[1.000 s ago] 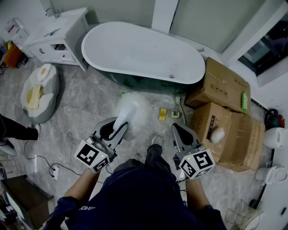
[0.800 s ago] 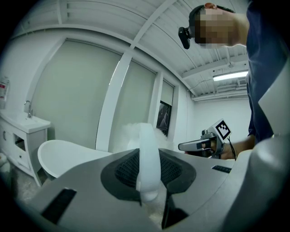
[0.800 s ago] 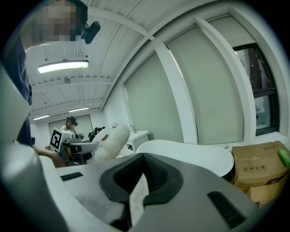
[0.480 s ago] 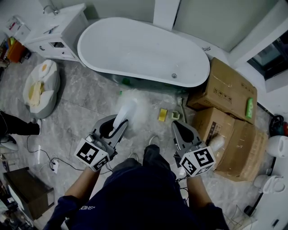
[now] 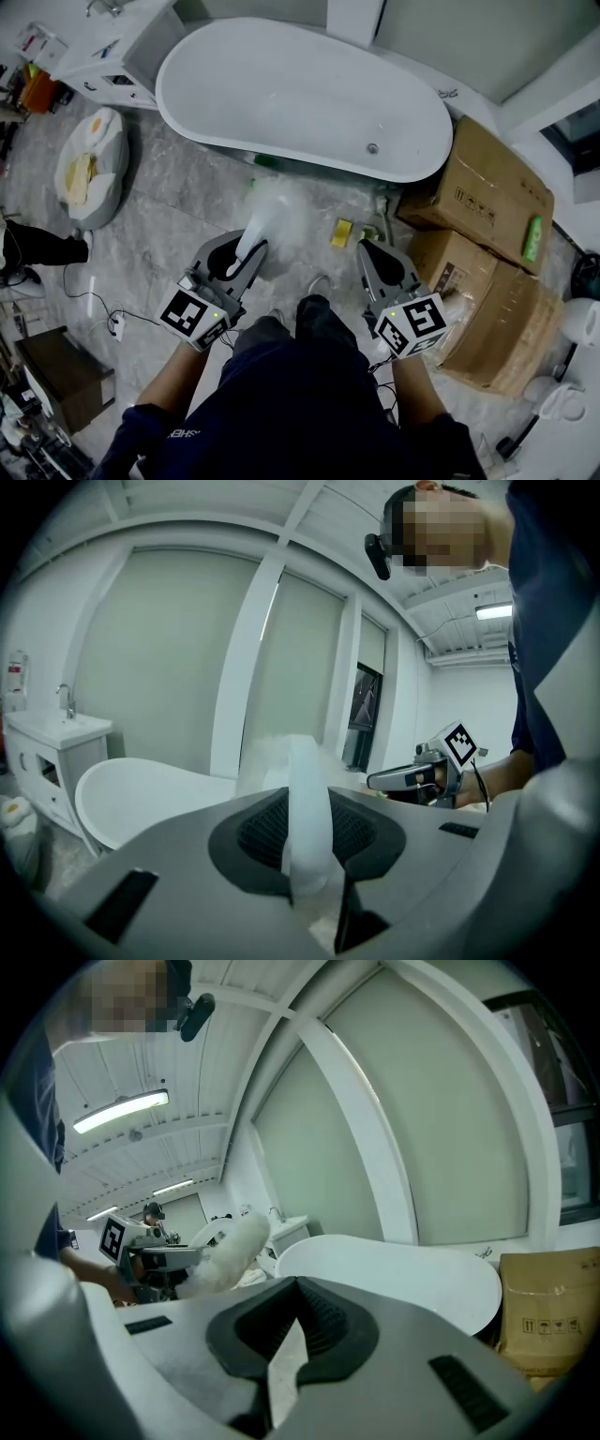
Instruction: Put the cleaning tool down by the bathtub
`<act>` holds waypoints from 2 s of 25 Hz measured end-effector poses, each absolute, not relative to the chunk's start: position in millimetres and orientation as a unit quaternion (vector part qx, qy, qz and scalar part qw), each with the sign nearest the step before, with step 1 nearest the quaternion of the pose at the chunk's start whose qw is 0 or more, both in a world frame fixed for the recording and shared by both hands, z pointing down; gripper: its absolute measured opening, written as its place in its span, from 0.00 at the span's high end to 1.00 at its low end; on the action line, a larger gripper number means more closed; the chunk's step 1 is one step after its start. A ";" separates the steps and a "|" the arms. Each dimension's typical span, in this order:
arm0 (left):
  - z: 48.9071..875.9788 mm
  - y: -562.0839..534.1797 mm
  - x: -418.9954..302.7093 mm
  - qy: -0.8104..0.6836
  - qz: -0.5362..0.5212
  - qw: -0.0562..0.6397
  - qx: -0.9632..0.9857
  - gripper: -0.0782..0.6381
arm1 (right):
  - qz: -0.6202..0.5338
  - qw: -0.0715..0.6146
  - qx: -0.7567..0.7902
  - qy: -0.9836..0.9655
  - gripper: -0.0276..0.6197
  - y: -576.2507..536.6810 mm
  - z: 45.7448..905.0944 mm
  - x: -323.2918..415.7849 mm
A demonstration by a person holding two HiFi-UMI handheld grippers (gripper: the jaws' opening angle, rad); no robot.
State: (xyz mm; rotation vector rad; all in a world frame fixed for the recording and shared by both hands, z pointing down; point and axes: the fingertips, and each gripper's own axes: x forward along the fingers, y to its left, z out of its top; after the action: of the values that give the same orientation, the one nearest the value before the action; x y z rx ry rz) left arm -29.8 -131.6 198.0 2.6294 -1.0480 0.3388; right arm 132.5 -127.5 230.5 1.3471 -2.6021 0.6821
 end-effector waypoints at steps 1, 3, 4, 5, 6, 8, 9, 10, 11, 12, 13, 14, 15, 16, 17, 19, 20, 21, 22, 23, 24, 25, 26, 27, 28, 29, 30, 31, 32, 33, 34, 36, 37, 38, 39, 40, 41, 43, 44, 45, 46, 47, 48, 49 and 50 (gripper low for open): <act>201.4 -136.4 -25.5 -0.366 0.121 0.147 0.911 0.74 | 0.228 0.068 0.444 -0.864 0.95 -132.5 234.0 136.3; 208.0 -146.5 -17.4 -0.369 0.126 0.150 0.908 0.74 | 0.232 0.070 0.439 -0.865 0.95 -142.5 240.6 143.4; 212.0 -151.7 -13.6 -0.370 0.129 0.151 0.908 0.74 | 0.233 0.071 0.437 -0.866 0.95 -147.7 244.3 147.1; 216.6 -156.9 -10.2 -0.370 0.132 0.152 0.907 0.74 | 0.235 0.073 0.436 -0.866 0.95 -153.3 248.5 150.6; 221.4 -162.1 -7.4 -0.371 0.135 0.155 0.905 0.74 | 0.237 0.076 0.434 -0.866 0.95 -158.9 253.1 153.6; 232.2 -172.1 -3.2 -0.373 0.143 0.161 0.903 0.74 | 0.239 0.081 0.430 -0.867 0.95 -170.4 262.7 157.3; 238.5 -176.9 -1.1 -0.373 0.148 0.163 0.902 0.74 | 0.240 0.084 0.428 -0.867 0.95 -175.8 267.9 158.7; 245.4 -181.5 1.1 -0.372 0.152 0.164 0.901 0.74 | 0.241 0.085 0.426 -0.868 0.95 -180.9 273.9 160.1; 252.4 -186.2 3.2 -0.372 0.155 0.165 0.900 0.74 | 0.243 0.087 0.424 -0.868 0.95 -185.8 280.7 161.5; 259.4 -190.9 4.2 -0.372 0.159 0.167 0.899 0.74 | 0.246 0.089 0.423 -0.867 0.95 -190.4 288.2 162.2; 265.8 -195.4 3.9 -0.373 0.162 0.169 0.898 0.74 | 0.250 0.091 0.422 -0.866 0.95 -194.6 295.7 161.8; 271.7 -199.4 2.2 -0.373 0.166 0.171 0.897 0.74 | 0.254 0.095 0.421 -0.865 0.95 -198.3 302.6 159.9; 277.3 -202.7 -0.2 -0.373 0.169 0.175 0.895 0.74 | 0.258 0.098 0.420 -0.864 0.95 -201.2 308.8 157.2; 283.1 -205.1 -2.5 -0.372 0.173 0.179 0.894 0.74 | 0.262 0.101 0.419 -0.863 0.95 -203.6 314.6 154.6; 289.6 -207.2 -4.4 -0.370 0.177 0.183 0.893 0.74 | 0.265 0.103 0.419 -0.862 0.95 -205.7 320.7 152.8; 304.4 -211.6 -7.1 -0.365 0.185 0.189 0.893 0.74 | 0.272 0.106 0.423 -0.858 0.95 -210.5 334.3 151.5; 312.5 -213.9 -8.2 -0.362 0.189 0.192 0.892 0.74 | 0.276 0.107 0.426 -0.855 0.95 -212.9 341.6 151.2; 321.0 -216.2 -9.7 -0.358 0.193 0.195 0.892 0.74 | 0.279 0.108 0.429 -0.852 0.95 -215.1 348.8 150.5; 330.2 -218.5 -11.4 -0.355 0.199 0.198 0.892 0.74 | 0.282 0.109 0.432 -0.850 0.95 -217.2 356.3 149.5; 339.8 -221.0 -13.0 -0.351 0.204 0.202 0.891 0.74 | 0.285 0.109 0.435 -0.847 0.95 -219.2 363.9 148.3; 349.5 -223.6 -14.4 -0.346 0.210 0.205 0.891 0.74 | 0.289 0.109 0.438 -0.844 0.95 -221.1 372.0 147.2; 359.2 -226.2 -15.4 -0.341 0.214 0.209 0.891 0.74 | 0.293 0.110 0.442 -0.841 0.95 -222.6 380.8 146.3; 368.7 -228.7 -16.3 -0.336 0.218 0.211 0.891 0.74 | 0.298 0.111 0.446 -0.836 0.95 -223.9 390.1 145.5; 378.0 -231.0 -17.3 -0.330 0.222 0.213 0.892 0.74 | 0.302 0.113 0.450 -0.833 0.95 -225.1 399.0 144.2; 387.4 -233.0 -18.7 -0.324 0.225 0.214 0.894 0.74 | 0.305 0.114 0.454 -0.829 0.95 -226.3 407.3 142.1; 396.8 -234.7 -20.4 -0.317 0.228 0.215 0.895 0.74 | 0.308 0.116 0.459 -0.825 0.95 -227.1 415.3 139.8; 406.2 -236.0 -22.3 -0.311 0.229 0.218 0.896 0.74 | 0.310 0.119 0.464 -0.821 0.95 -227.4 423.0 137.2; 415.6 -237.3 -24.6 -0.304 0.231 0.220 0.898 0.74 | 0.311 0.121 0.469 -0.818 0.95 -227.8 430.4 134.3; 425.1 -238.7 -27.0 -0.297 0.233 0.221 0.899 0.74 | 0.312 0.122 0.474 -0.814 0.95 -228.3 437.5 131.2; 434.4 -240.2 -29.5 -0.289 0.235 0.220 0.902 0.74 | 0.313 0.123 0.478 -0.811 0.95 -228.7 444.3 128.1; 443.6 -241.7 -32.1 -0.281 0.237 0.218 0.904 0.74 | 0.312 0.125 0.484 -0.808 0.95 -228.9 451.1 125.3; 462.2 -244.6 -37.1 -0.263 0.242 0.215 0.909 0.74 | 0.310 0.129 0.495 -0.801 0.95 -230.0 464.4 119.9; 472.1 -245.8 -39.7 -0.255 0.245 0.212 0.911 0.74 | 0.308 0.129 0.502 -0.798 0.95 -231.2 471.0 117.5; 482.5 -246.5 -42.3 -0.246 0.249 0.208 0.913 0.74 | 0.306 0.129 0.509 -0.794 0.95 -232.8 477.7 115.6; 493.2 -246.4 -44.7 -0.237 0.254 0.204 0.915 0.74 | 0.304 0.129 0.516 -0.790 0.95 -234.3 484.6 114.3; 503.8 -245.9 -46.7 -0.229 0.260 0.201 0.917 0.74 | 0.303 0.128 0.523 -0.786 0.95 -235.6 491.5 113.5; 514.2 -245.6 -48.2 -0.221 0.264 0.198 0.918 0.74 | 0.302 0.127 0.529 -0.783 0.95 -237.1 498.5 113.2; 532.9 -245.3 -49.9 -0.211 0.270 0.193 0.919 0.74 | 0.301 0.127 0.538 -0.777 0.95 -239.1 512.5 112.6; 541.1 -244.8 -50.8 -0.208 0.272 0.192 0.920 0.74 | 0.301 0.128 0.540 -0.776 0.95 -239.3 519.2 111.3; 548.7 -244.1 -51.6 -0.206 0.274 0.190 0.920 0.74 | 0.301 0.128 0.539 -0.776 0.95 -239.1 525.9 109.3; 555.9 -243.4 -52.0 -0.205 0.276 0.189 0.920 0.74 | 0.301 0.128 0.537 -0.777 0.95 -238.8 532.6 107.1; 563.2 -242.5 -51.9 -0.204 0.278 0.189 0.919 0.74 | 0.300 0.129 0.535 -0.779 0.95 -238.2 539.6 105.0; 570.2 -241.2 -51.4 -0.204 0.280 0.189 0.919 0.74 | 0.300 0.130 0.532 -0.781 0.95 -237.4 547.1 103.2; 576.9 -239.6 -50.7 -0.204 0.281 0.190 0.918 0.74 | 0.300 0.130 0.530 -0.783 0.95 -236.3 554.8 101.5; 583.4 -237.7 -49.5 -0.204 0.282 0.189 0.918 0.74 | 0.301 0.130 0.528 -0.784 0.95 -234.9 563.0 100.5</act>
State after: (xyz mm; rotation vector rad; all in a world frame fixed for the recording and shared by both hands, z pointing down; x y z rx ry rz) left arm -49.5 -237.7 583.4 2.5812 -0.5737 0.7924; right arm 100.5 -234.9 563.0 1.5336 -2.2768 0.8742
